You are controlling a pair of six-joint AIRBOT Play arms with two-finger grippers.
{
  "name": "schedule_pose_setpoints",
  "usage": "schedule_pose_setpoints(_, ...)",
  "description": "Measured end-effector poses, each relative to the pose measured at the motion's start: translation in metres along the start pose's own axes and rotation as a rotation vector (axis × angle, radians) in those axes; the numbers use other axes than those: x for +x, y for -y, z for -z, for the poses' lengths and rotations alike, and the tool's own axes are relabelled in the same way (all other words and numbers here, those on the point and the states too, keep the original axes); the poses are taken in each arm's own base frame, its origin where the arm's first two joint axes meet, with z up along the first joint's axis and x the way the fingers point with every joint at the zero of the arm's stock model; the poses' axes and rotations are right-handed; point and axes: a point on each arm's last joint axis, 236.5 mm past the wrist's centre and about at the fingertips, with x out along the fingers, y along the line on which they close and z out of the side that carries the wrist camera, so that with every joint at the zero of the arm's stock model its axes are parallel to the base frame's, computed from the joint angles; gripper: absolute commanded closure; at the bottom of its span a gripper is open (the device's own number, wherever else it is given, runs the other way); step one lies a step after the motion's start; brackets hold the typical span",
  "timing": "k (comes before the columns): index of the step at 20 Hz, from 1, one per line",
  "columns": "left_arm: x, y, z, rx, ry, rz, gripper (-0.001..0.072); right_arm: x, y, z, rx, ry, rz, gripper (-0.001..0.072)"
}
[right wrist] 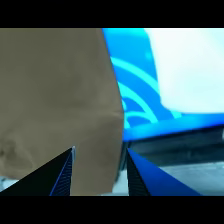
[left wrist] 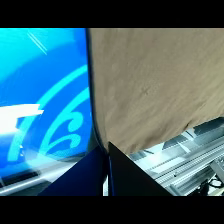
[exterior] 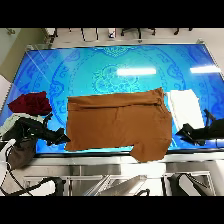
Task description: Fold the shirts.
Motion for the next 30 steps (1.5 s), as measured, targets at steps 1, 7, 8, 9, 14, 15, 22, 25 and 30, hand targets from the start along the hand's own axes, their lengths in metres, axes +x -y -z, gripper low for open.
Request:
schedule_pose_setpoints(1, 0.0, 0.001, 0.0, 0.001, -0.002, 0.002, 0.069, 0.008, 0.005, 0.01, 0.018, -0.029, 0.006, 0.0316)
schedule_pose_setpoints(7, 0.0, 0.0, -0.001, 0.003, 0.003, 0.002, 0.069, 0.048, 0.019, 0.052, 0.127, -0.159, -0.01, 0.0318)
schedule_pose_setpoints(8, 0.0, 0.0, -0.001, 0.004, 0.003, 0.002, 0.069, 0.053, 0.015, 0.057, 0.143, -0.186, -0.038, 0.0318)
schedule_pose_setpoints(9, 0.0, 0.0, -0.001, 0.004, 0.004, 0.001, 0.069, 0.057, 0.01, 0.06, 0.157, -0.208, -0.068, 0.0321)
schedule_pose_setpoints(14, 0.0, 0.0, -0.001, 0.005, 0.003, 0.001, 0.069, 0.077, -0.011, 0.055, 0.161, -0.236, -0.213, 0.066)
schedule_pose_setpoints(15, 0.0, 0.0, -0.001, 0.005, 0.002, 0.001, 0.0691, 0.079, -0.013, 0.051, 0.154, -0.223, -0.227, 0.0688)
schedule_pose_setpoints(22, -0.001, -0.006, 0.014, -0.015, -0.058, -0.027, 0.0691, 0.063, -0.02, 0.025, 0.102, -0.115, -0.225, 0.0688)
schedule_pose_setpoints(25, -0.002, -0.025, 0.028, -0.053, -0.097, -0.11, 0.0691, 0.051, -0.003, 0.031, 0.119, -0.105, -0.112, 0.0689)
schedule_pose_setpoints(30, -0.02, -0.044, 0.031, -0.11, -0.058, -0.188, 0.0691, 0.028, 0.0, 0.023, 0.104, -0.025, -0.05, 0.0688)
